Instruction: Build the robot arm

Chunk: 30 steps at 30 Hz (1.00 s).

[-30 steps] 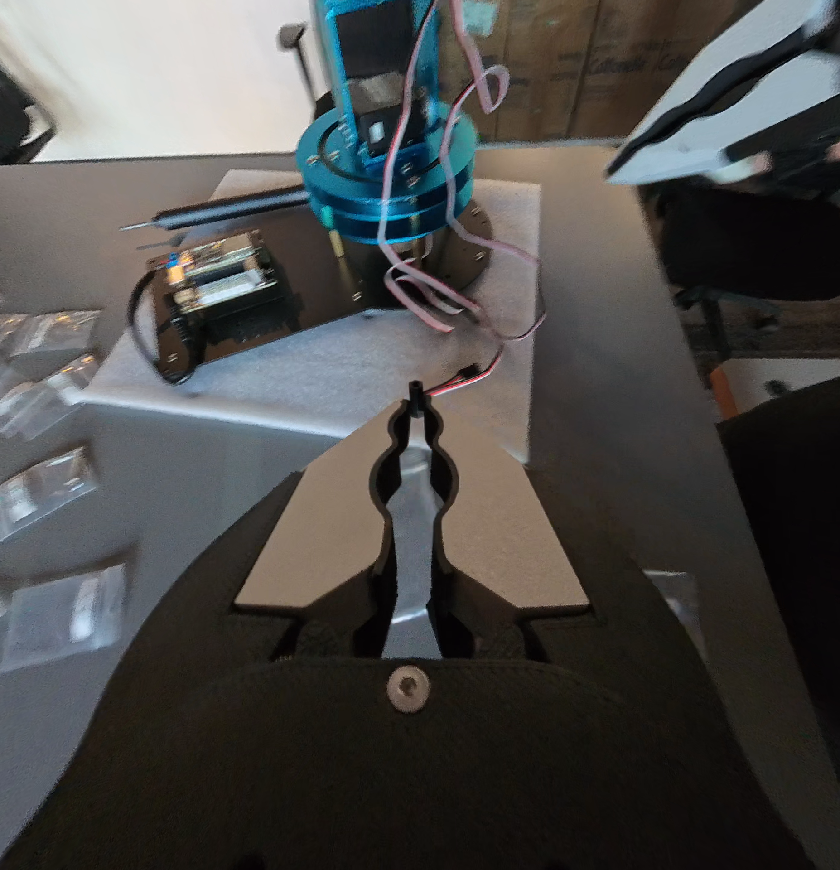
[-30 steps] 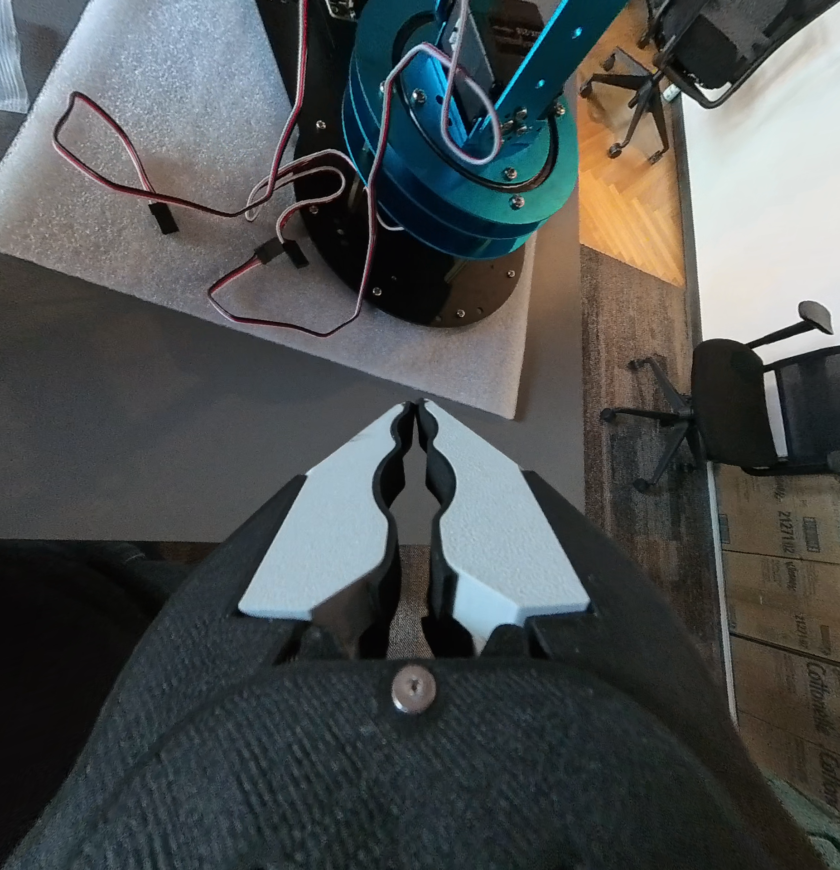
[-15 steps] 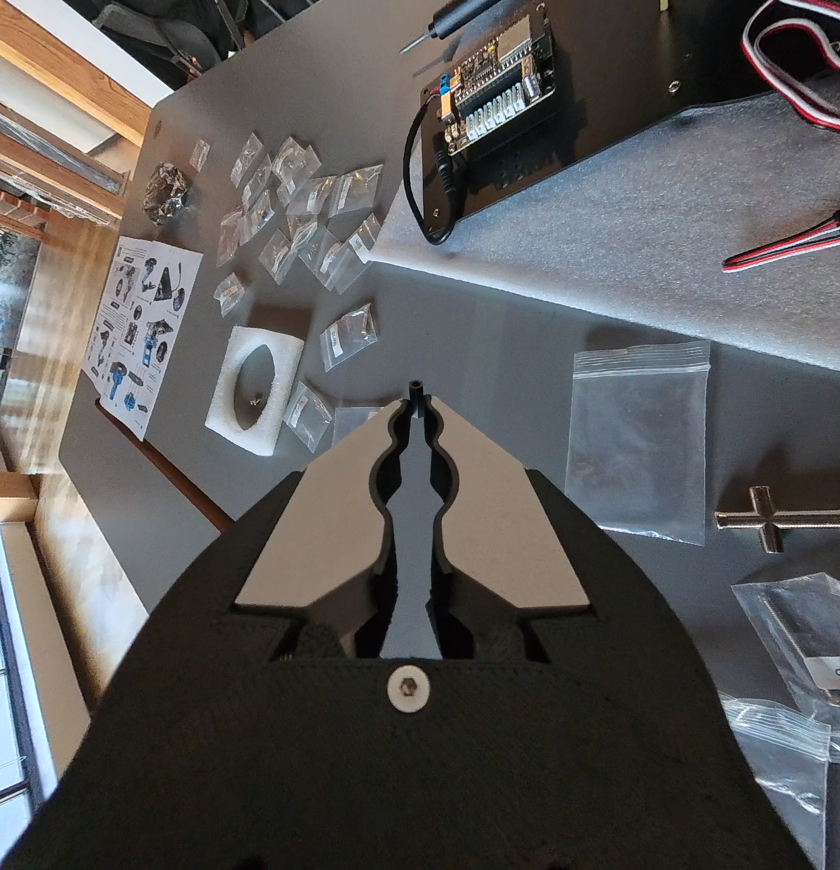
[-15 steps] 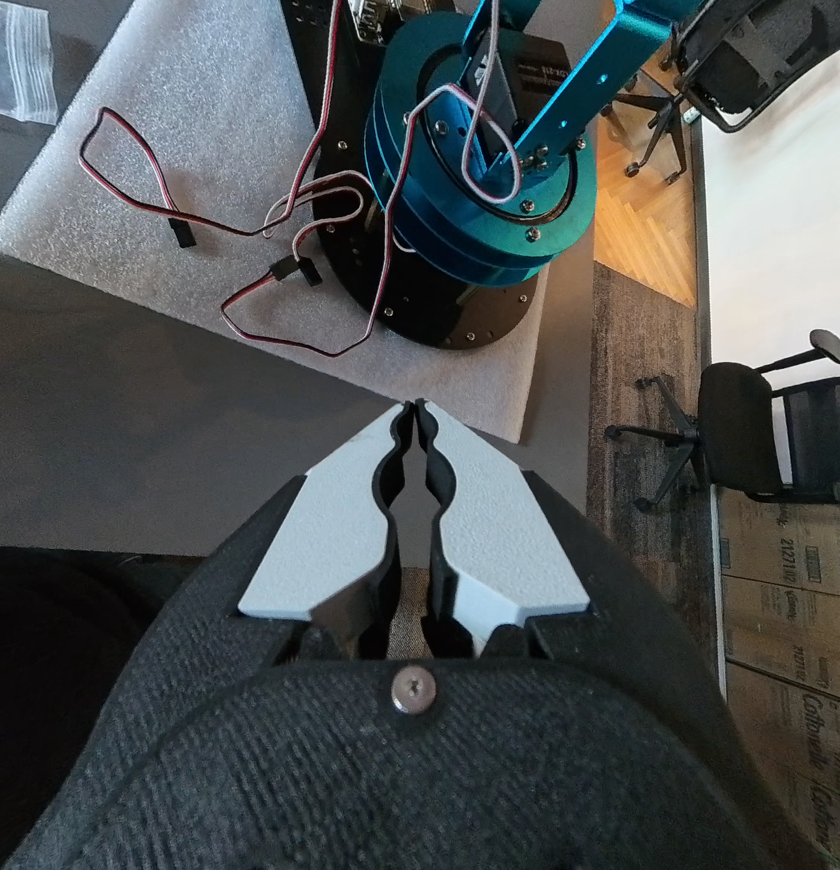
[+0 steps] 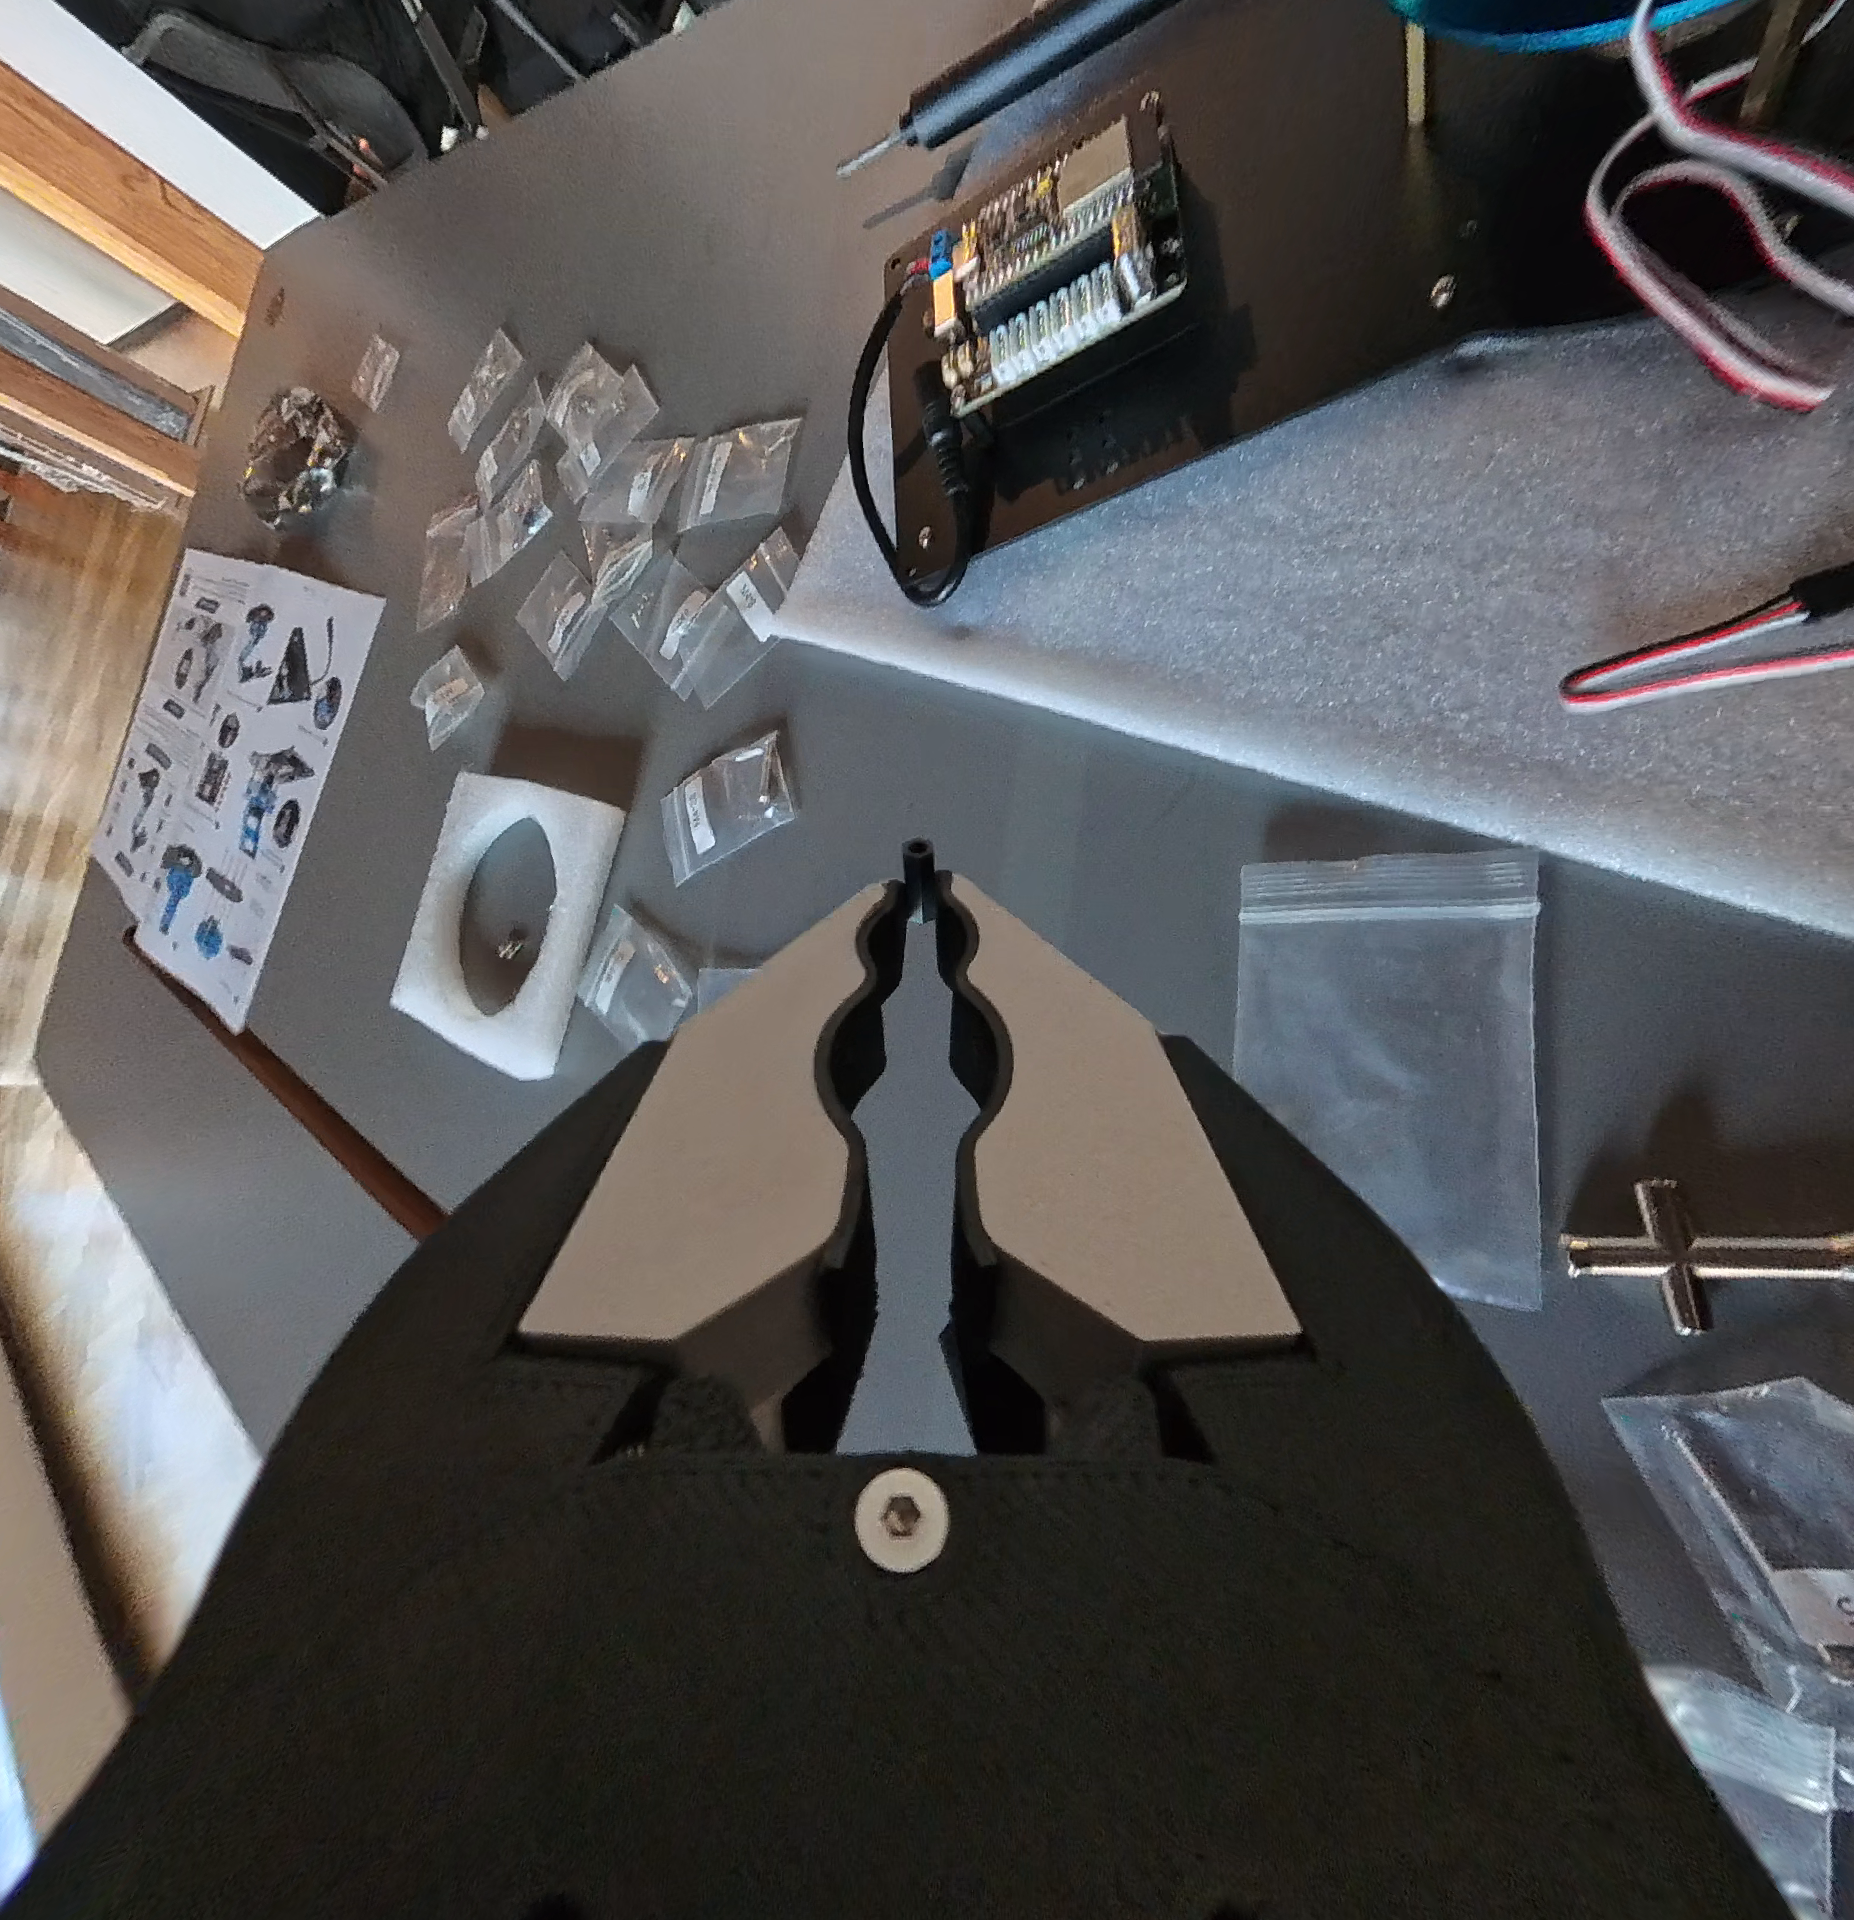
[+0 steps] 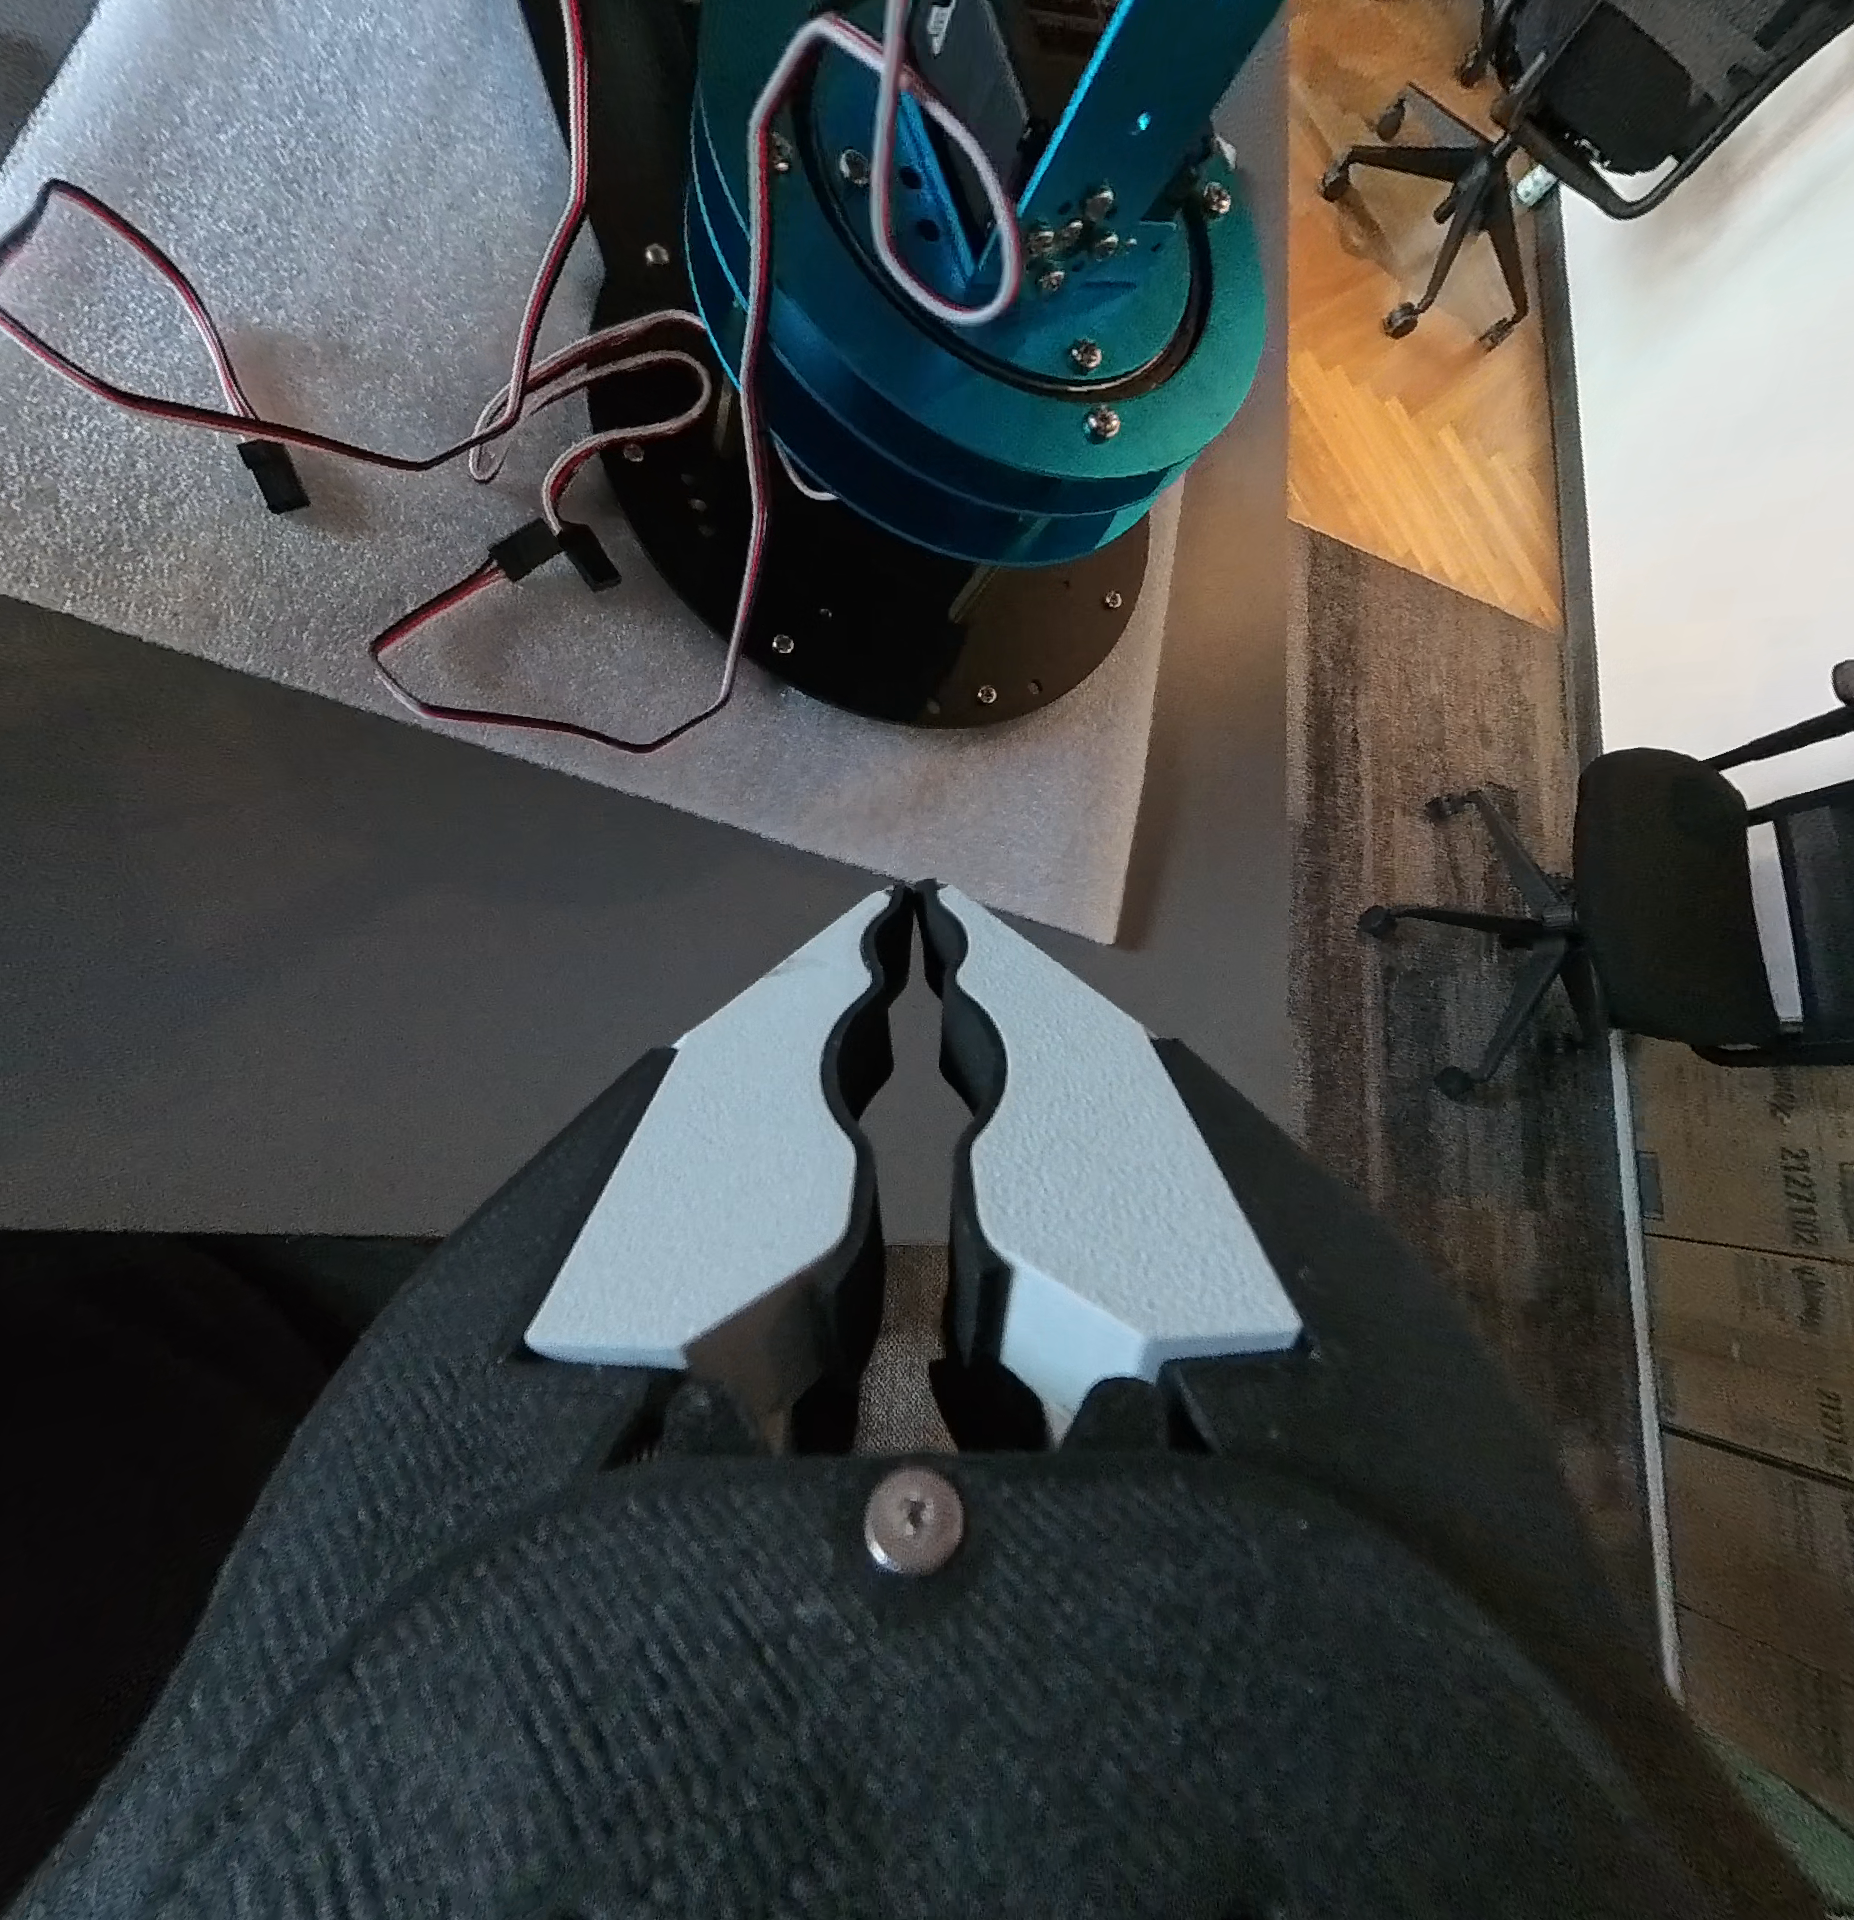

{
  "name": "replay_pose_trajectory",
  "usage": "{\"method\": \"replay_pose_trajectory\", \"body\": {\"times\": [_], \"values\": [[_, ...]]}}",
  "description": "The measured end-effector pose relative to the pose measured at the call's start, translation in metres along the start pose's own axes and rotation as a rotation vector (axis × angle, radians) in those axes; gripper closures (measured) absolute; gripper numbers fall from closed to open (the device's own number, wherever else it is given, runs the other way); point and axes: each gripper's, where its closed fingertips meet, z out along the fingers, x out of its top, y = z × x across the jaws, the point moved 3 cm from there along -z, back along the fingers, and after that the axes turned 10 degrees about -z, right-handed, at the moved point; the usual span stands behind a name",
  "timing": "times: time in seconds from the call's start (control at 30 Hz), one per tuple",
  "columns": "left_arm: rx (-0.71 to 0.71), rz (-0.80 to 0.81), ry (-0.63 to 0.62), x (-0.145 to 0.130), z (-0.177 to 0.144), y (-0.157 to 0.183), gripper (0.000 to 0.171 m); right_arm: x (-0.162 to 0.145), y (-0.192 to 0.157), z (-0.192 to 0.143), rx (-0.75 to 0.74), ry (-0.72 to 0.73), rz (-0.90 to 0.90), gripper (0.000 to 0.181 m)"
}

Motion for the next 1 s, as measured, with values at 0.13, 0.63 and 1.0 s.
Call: {"method": "replay_pose_trajectory", "body": {"times": [0.13, 0.63, 1.0], "values": [[-0.288, -0.135, 0.208, 0.03, 0.009, 0.026, 0.168, -0.004, 0.004, 0.005, 0.046, 0.019, 0.043, 0.18], [-0.738, -0.374, 0.351, 0.073, 0.105, 0.052, 0.169, -0.02, 0.045, 0.02, 0.023, -0.016, 0.049, 0.18], [-0.749, -0.243, 0.121, 0.067, 0.122, 0.067, 0.168, -0.018, 0.05, 0.023, -0.018, -0.023, 0.011, 0.179]]}}
